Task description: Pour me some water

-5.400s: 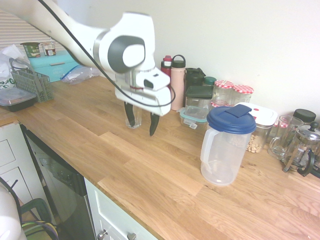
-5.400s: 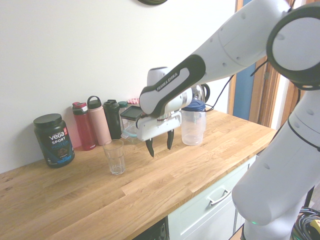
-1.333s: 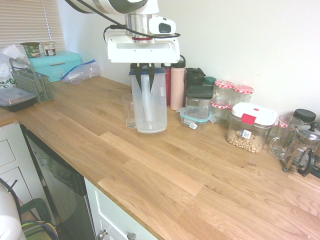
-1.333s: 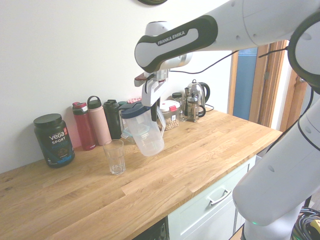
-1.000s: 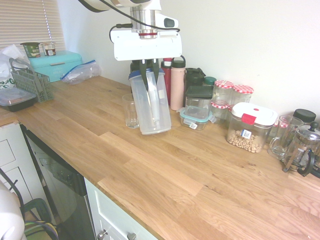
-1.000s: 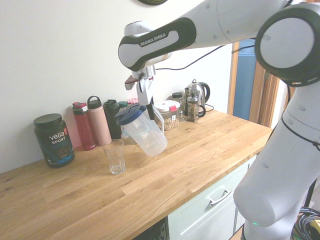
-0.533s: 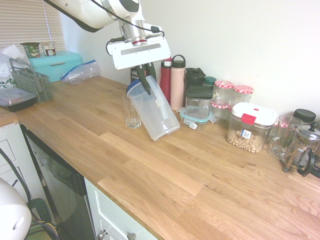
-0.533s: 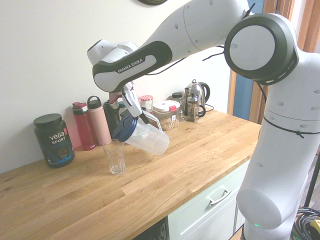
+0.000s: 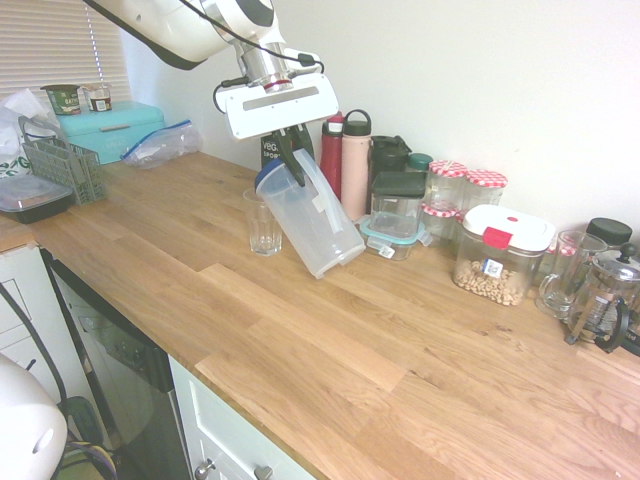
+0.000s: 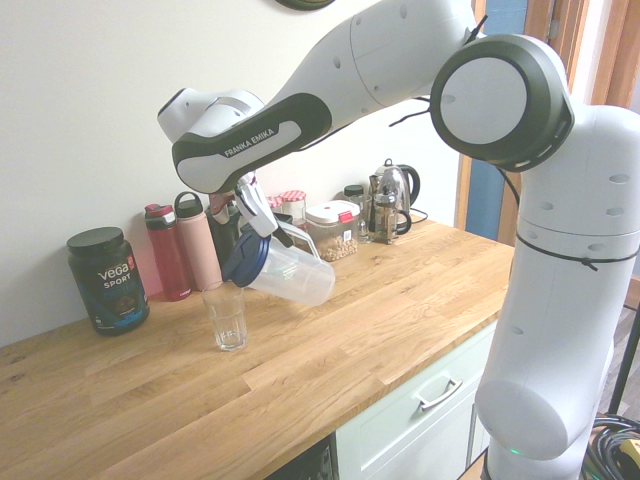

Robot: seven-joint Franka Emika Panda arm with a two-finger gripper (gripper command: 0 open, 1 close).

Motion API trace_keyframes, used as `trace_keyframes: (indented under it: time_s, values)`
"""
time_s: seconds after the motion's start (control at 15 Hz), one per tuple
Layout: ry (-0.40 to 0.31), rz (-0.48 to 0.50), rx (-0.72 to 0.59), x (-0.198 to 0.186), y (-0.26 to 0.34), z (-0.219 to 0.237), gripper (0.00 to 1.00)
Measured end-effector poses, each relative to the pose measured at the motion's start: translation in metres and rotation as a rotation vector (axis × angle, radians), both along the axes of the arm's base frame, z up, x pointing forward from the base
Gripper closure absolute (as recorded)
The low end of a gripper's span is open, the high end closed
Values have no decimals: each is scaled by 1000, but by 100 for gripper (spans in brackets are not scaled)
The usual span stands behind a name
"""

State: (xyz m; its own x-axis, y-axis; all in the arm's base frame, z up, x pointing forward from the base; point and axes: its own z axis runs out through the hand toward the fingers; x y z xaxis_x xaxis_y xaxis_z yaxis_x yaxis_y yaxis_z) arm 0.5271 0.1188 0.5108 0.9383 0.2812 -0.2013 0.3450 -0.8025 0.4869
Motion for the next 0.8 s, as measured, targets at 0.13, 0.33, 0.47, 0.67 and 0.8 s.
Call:
trace_keyframes:
  time_s: [0.13,0.33,0.47,0.67,0.8]
  values:
    - [2,-1,14,-1,-3,4,100]
    - [-13,-29,142,-14,-24,42,100]
    - [-67,-101,245,-28,-49,76,100]
    - [-131,-231,363,-32,-72,91,100]
    - [-147,-340,423,-31,-87,78,100]
